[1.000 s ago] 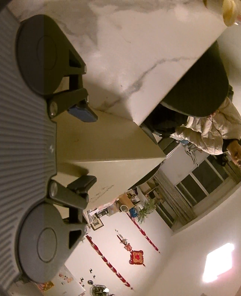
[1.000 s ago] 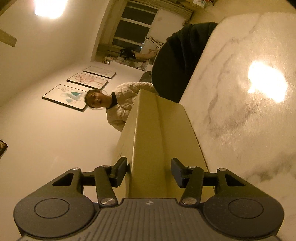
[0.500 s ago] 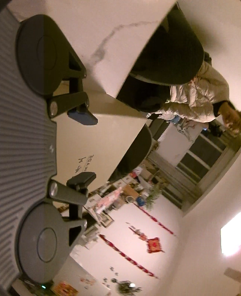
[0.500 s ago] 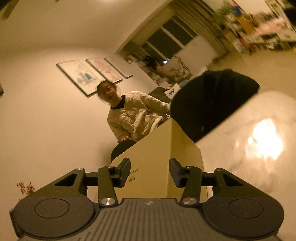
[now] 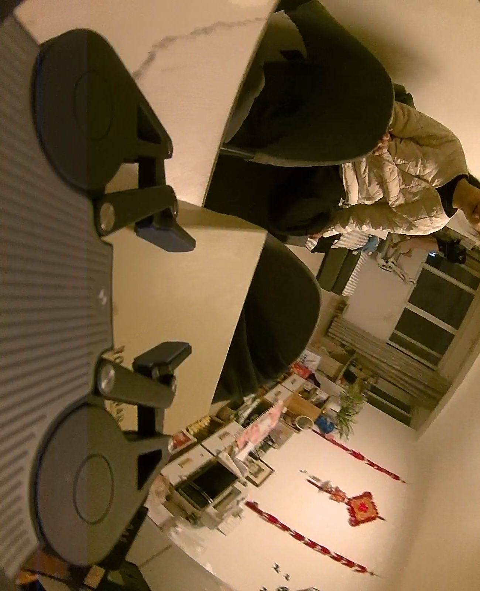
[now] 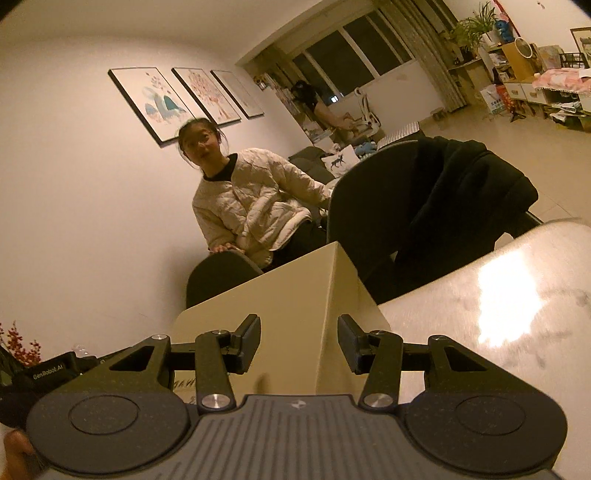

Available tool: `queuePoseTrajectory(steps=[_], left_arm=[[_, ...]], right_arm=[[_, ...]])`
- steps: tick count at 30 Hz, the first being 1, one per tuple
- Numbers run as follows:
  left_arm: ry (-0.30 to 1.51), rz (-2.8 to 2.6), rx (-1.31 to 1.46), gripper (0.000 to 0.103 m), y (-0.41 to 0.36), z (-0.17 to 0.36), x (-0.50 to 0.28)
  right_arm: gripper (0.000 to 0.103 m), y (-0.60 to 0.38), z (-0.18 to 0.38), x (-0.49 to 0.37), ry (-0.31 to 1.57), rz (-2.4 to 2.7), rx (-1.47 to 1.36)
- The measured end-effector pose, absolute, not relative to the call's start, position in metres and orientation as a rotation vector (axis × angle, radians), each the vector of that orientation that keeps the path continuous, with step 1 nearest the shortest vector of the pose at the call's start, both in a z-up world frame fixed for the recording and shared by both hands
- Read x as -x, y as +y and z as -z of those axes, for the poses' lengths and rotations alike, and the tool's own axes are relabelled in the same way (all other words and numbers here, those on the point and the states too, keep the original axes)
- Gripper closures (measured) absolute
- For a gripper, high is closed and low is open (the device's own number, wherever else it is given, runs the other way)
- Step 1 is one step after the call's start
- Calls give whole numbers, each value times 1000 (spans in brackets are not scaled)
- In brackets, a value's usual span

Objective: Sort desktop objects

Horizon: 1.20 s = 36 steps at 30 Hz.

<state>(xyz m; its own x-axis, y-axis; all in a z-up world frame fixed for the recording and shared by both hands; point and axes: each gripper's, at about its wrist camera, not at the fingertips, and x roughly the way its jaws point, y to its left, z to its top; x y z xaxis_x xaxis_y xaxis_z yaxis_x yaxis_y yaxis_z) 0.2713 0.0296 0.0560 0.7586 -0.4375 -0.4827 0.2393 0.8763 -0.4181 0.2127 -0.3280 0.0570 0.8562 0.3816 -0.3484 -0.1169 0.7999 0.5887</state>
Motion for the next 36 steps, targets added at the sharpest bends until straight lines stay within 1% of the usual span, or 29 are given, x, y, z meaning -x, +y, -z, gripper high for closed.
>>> queuePoseTrajectory(steps=[8, 15, 18, 20, 21, 23, 27, 30, 32, 36], left_arm=[[609, 366, 321, 49, 23, -50, -274], [616, 370, 359, 49, 29, -55, -269], [615, 368, 379, 49, 32, -56, -269], [610, 362, 385, 49, 32, -57, -265], [609, 358, 390, 48, 32, -57, -263], [608, 353, 401, 45, 32, -58, -258], [602, 358, 400, 40, 36, -60, -236], [598, 347, 402, 39, 41, -62, -220], [596, 340, 409, 36, 45, -62, -212], [590, 339, 441, 35, 53, -63, -207]], right_arm=[[52, -322, -53, -238, 492, -281, -536], [53, -323, -38, -245, 512, -282, -579], [50, -331, -30, -248, 535, -287, -635], [45, -337, -23, -252, 561, -295, -700], [43, -339, -22, -253, 568, -296, -721], [43, -341, -24, -251, 569, -288, -725], [45, -336, -35, -234, 554, -284, -683], [45, -336, -41, -221, 544, -309, -675], [45, -336, -45, -213, 543, -307, -661], [42, -335, -52, -198, 543, -307, -663]])
